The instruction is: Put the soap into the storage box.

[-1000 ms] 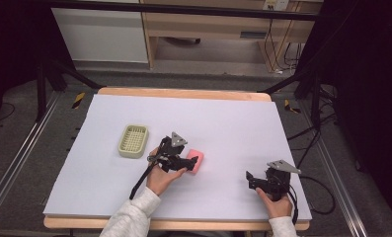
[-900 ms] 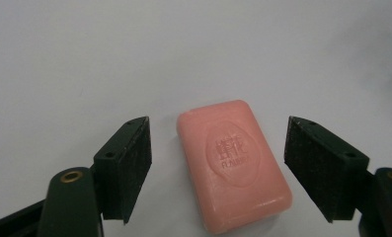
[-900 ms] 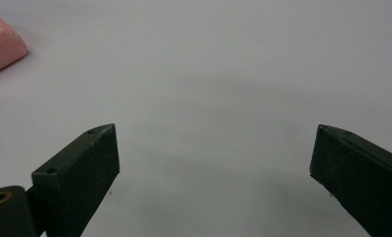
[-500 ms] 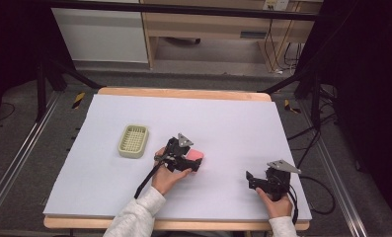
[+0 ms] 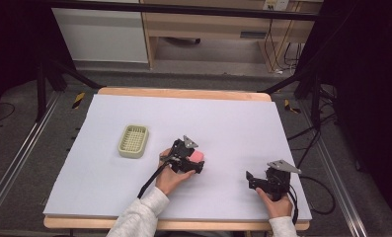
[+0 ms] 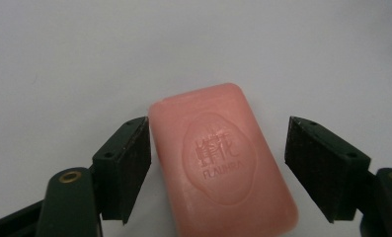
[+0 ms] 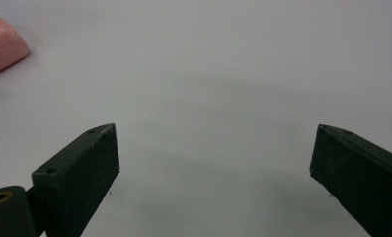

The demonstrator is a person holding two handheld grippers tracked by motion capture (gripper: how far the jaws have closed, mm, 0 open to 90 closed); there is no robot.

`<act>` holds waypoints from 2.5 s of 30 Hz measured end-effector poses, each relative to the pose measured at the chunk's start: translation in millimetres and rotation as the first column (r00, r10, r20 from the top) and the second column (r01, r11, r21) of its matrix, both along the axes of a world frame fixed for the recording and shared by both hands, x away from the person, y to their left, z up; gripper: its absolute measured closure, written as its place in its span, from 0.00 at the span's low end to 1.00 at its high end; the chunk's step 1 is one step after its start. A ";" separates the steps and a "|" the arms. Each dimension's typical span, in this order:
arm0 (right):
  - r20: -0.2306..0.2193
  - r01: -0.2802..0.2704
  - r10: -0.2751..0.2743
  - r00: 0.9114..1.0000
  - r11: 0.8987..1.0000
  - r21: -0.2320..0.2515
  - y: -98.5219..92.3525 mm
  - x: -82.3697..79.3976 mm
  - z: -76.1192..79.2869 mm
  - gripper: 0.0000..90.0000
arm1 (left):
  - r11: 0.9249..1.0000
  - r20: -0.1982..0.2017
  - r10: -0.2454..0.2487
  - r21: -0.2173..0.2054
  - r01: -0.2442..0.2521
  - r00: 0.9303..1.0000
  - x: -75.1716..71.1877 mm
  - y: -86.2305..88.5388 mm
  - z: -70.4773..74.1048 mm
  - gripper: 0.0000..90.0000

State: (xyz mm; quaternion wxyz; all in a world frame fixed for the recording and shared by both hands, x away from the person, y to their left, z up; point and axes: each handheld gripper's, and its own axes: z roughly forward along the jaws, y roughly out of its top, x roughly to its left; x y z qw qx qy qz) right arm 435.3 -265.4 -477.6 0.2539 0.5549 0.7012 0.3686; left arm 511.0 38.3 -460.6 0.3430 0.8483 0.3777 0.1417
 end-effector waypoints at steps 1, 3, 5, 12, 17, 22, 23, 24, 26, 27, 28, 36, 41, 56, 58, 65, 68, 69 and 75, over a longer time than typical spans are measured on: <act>-0.001 0.000 0.000 1.000 1.000 0.000 0.0 0.0 0.0 0.06 | 1.000 0.000 0.001 0.002 -0.001 1.000 -0.1 -0.8 -1.1 0.28; -0.001 0.000 0.000 1.000 1.000 0.000 0.0 0.1 0.0 0.06 | 1.000 -0.002 0.003 0.010 -0.003 1.000 0.2 -1.7 -2.0 0.28; -0.001 0.000 0.000 1.000 1.000 0.001 0.1 0.1 -0.1 0.06 | 1.000 -0.001 0.009 0.014 -0.009 1.000 0.7 -2.3 -3.1 0.29; -0.002 0.000 0.000 1.000 1.000 0.001 0.2 0.2 -0.1 0.06 | 0.999 -0.015 0.021 0.032 -0.021 1.000 2.4 -3.8 -6.7 0.29; -0.002 -0.001 0.001 1.000 1.000 0.000 0.4 0.2 -0.2 0.06 | 0.999 -0.021 0.031 0.035 -0.030 0.999 2.9 -5.1 -8.4 0.29; -0.004 -0.001 0.001 1.000 1.000 0.001 0.6 0.2 -0.3 0.06 | 0.999 -0.034 0.041 0.027 -0.040 0.999 3.6 -5.2 -9.3 0.30; -0.003 -0.003 0.003 1.000 1.000 0.000 0.5 0.2 -0.3 0.06 | 0.999 -0.042 0.042 0.023 -0.041 0.998 3.5 -5.2 -9.7 0.31; -0.004 -0.003 0.003 1.000 1.000 0.000 0.5 0.2 -0.2 0.06 | 0.999 -0.044 0.042 0.023 -0.041 0.998 3.6 -5.0 -9.8 0.32; -0.003 -0.003 0.003 1.000 1.000 0.000 0.5 0.2 -0.2 0.06 | 0.999 -0.050 0.045 0.019 -0.044 0.998 3.0 -4.7 -9.9 0.34; -0.004 -0.003 0.003 1.000 1.000 0.000 0.5 0.2 -0.3 0.06 | 0.999 -0.050 0.042 0.018 -0.041 0.998 3.1 -4.2 -9.9 0.35; -0.004 -0.003 0.003 1.000 1.000 0.000 0.5 0.2 -0.2 0.06 | 0.999 -0.048 0.043 0.015 -0.042 0.998 2.9 -4.0 -9.9 0.36; -0.003 -0.002 0.002 1.000 1.000 0.002 0.5 0.1 -0.2 0.06 | 0.999 -0.051 0.046 0.012 -0.046 0.998 2.0 -2.8 -9.6 0.41; -0.004 -0.003 0.003 1.000 1.000 0.000 0.6 0.2 -0.3 0.06 | 0.999 -0.045 0.040 0.027 -0.039 0.998 2.1 -3.5 -10.5 0.41; -0.004 -0.002 0.002 1.000 1.000 0.003 0.3 0.2 0.0 0.06 | 0.999 -0.039 0.039 0.039 -0.037 0.998 1.7 -4.6 -10.4 0.41; -0.004 -0.004 0.004 1.000 1.000 0.002 0.0 0.2 0.0 0.06 | 0.999 -0.041 0.037 0.040 -0.036 0.998 1.6 -4.1 -9.8 0.41; -0.003 -0.003 0.003 1.000 1.000 0.001 -0.1 0.0 0.1 0.06 | 0.999 -0.030 0.029 0.023 -0.029 0.999 -0.6 1.3 -0.8 0.41; -0.004 -0.002 0.002 1.000 1.000 0.001 -0.1 0.1 0.1 0.06 | 0.999 -0.022 0.025 0.028 -0.024 0.999 -2.7 4.3 4.1 0.41; -0.004 -0.003 0.003 1.000 1.000 0.001 -0.1 0.1 0.1 0.06 | 0.999 -0.022 0.023 0.024 -0.022 0.999 -3.5 5.4 5.6 0.41; 0.002 -0.002 0.002 1.000 1.000 -0.001 -0.8 0.0 0.2 0.06 | 1.000 -0.011 0.016 0.013 -0.016 1.000 -6.9 15.2 15.3 0.41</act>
